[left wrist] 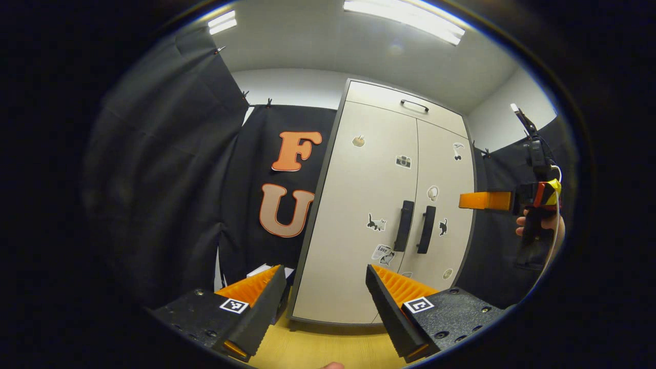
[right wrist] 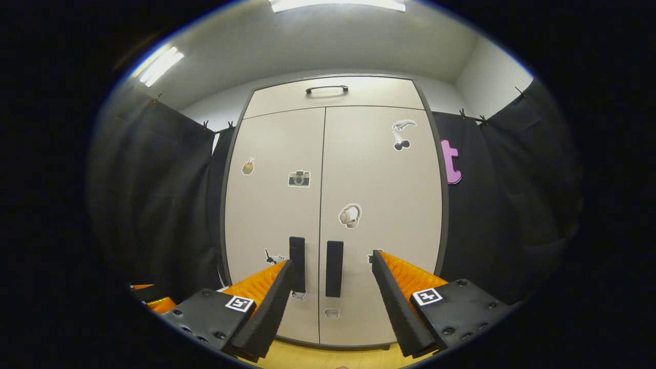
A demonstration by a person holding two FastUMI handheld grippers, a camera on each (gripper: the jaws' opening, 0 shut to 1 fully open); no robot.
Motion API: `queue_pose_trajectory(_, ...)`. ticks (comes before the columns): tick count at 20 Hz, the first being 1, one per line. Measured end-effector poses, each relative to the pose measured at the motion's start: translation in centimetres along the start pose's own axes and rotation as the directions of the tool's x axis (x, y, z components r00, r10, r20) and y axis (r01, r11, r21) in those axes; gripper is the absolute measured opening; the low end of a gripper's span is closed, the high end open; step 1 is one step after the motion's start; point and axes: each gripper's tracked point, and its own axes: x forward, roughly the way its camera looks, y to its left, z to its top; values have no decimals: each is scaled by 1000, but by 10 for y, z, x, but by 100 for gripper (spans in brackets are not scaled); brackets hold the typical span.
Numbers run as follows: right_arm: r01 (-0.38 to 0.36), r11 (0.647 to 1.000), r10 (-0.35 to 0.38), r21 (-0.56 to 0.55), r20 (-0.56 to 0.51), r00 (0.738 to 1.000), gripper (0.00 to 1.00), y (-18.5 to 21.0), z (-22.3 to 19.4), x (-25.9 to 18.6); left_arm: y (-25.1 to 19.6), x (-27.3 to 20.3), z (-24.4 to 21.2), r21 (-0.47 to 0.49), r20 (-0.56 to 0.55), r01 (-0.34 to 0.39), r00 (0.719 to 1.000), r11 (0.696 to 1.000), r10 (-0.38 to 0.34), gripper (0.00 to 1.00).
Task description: Open the right door of the double-door shoe cabinet with the right hand, and open the left door with the left hand.
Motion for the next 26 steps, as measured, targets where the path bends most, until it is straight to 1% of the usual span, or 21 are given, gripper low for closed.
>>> queue_pose_trajectory(2,10,1000,-11,-20,-17,1000,98,1,-3,19,6,1,0,7,2,-16,1000,1000,16,95)
queue_pose_trajectory(5,16,1000,-16,11,-39,999,98,4,-12,46,14,1,3,20,17,-30,999,999,29,95)
queue_pose_trajectory(10,29,1000,-27,12,-114,993,98,-1,-42,80,22,7,-1,34,18,-46,999,998,45,95)
queue_pose_trajectory(13,61,998,-59,11,-129,990,99,-10,-55,99,22,10,-4,34,12,-49,999,998,48,95)
queue_pose_trajectory(14,70,997,-68,9,-135,989,98,-12,-60,106,21,12,-6,38,9,-48,999,998,48,97)
queue_pose_trajectory(15,72,997,-70,8,-143,987,93,-14,-66,111,22,12,-5,46,11,-47,999,998,47,95)
queue_pose_trajectory(16,73,997,-70,11,-152,986,93,-13,-72,119,22,12,-4,55,16,-49,999,997,48,95)
queue_pose_trajectory(17,76,997,-73,15,-164,984,98,-14,-79,126,22,13,-4,64,21,-52,999,997,50,95)
queue_pose_trajectory(18,81,996,-76,23,-178,981,93,-14,-88,134,22,13,-2,73,26,-53,998,996,52,95)
queue_pose_trajectory(19,83,996,-75,33,-194,978,92,-13,-95,140,22,13,-1,80,29,-53,998,995,51,95)
queue_pose_trajectory(20,121,992,-113,27,-203,973,96,-18,-99,139,21,14,0,83,32,-52,998,995,50,95)
queue_pose_trajectory(21,125,992,-122,10,-169,978,94,-18,-93,143,21,14,1,84,36,-50,998,995,48,95)
queue_pose_trajectory(23,141,989,-144,-33,-141,980,73,-20,-90,142,22,16,0,83,35,-53,998,995,50,92)
queue_pose_trajectory(24,132,990,-136,-39,-130,982,71,-18,-92,146,21,17,0,82,33,-53,998,995,50,95)
queue_pose_trajectory(25,108,993,-112,-37,-122,986,74,-11,-91,141,21,16,0,79,33,-51,998,996,48,95)
queue_pose_trajectory(26,88,996,-91,-35,-107,990,67,-5,-91,140,19,16,1,74,35,-46,998,996,43,95)
